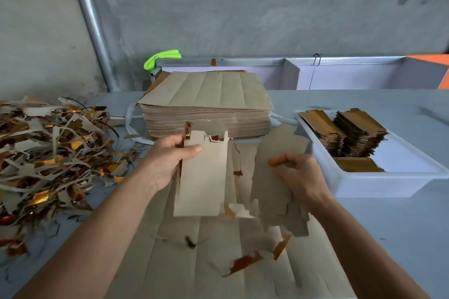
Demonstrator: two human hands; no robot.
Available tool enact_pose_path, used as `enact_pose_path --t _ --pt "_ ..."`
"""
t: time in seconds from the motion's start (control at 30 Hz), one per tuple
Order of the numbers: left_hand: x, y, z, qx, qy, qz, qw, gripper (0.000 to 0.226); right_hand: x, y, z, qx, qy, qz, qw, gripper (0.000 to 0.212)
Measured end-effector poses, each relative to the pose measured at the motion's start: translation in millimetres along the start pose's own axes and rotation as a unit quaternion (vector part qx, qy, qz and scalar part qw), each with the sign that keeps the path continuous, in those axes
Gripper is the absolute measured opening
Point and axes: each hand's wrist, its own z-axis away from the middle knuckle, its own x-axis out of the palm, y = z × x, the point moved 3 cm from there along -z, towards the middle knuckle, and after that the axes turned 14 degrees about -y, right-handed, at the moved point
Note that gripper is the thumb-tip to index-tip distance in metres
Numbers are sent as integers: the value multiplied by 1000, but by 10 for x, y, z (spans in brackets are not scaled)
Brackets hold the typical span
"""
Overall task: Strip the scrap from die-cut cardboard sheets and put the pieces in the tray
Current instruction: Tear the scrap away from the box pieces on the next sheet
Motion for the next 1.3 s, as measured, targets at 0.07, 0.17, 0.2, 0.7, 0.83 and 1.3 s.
enact_pose_path --t 0.07,0.17,0.2,0.7,0.83,1.3 --pt "13 -8 0 -4 -50 64 997 34 -8 -80 2 -14 -18 7 1000 31" --pt "-2 -72 -7 6 -78 142 987 40 -13 -95 -1 -9 -34 61 998 18" --pt "12 -98 -13 9 -83 154 985 40 16 -92 1 -4 -39 80 996 16" --pt "336 -346 -66 36 11 -24 999 22 605 -124 139 32 -159 -201 966 15" --pt "348 -286 -88 1 29 -135 990 47 572 -159 129 28 -168 -8 985 12" --pt "243 -357 -97 -20 90 11 996 12 617 -57 188 161 -184 -103 964 6"
